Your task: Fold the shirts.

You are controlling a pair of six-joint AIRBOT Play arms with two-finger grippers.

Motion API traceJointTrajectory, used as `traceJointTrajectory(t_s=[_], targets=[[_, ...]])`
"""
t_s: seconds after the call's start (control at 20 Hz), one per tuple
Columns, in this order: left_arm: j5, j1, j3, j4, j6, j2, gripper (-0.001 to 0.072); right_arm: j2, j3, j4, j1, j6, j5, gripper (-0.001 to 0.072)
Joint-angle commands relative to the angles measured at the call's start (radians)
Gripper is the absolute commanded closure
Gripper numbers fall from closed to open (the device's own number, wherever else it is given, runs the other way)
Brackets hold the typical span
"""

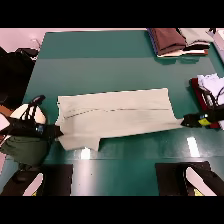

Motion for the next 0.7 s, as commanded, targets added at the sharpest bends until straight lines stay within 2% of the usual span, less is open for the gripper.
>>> traceJointTrajectory(t_s=[0.0,0.15,0.3,0.5,0.55,0.6,0.65], targets=[[0.183,0.001,0.113,0.111,0.045,-0.156,0.0682,-0.167,0.154,-0.024,0.075,0.032,-0.067,0.0691],[0.304,0.001,0.256,0.116,0.075,-0.364,0.0683,-0.348,0.304,-0.023,0.12,0.045,-0.089,0.0691],[0.363,0.001,0.391,0.115,0.076,-0.55,0.0682,-0.493,0.436,-0.021,0.148,0.059,-0.11,0.0691],[0.425,0.001,0.45,0.11,0.075,-0.665,0.0682,-0.628,0.573,0.045,0.149,0.061,-0.103,0.069],[0.43,0.001,0.45,0.107,0.074,-0.668,0.068,-0.65,0.598,0.069,0.146,0.06,-0.11,0.0667],[0.431,0.001,0.45,0.104,0.074,-0.666,0.0678,-0.67,0.624,0.098,0.138,0.056,-0.127,0.046],[0.428,0.001,0.45,0.105,0.074,-0.666,0.0493,-0.685,0.648,0.129,0.128,0.053,-0.138,0.03]])
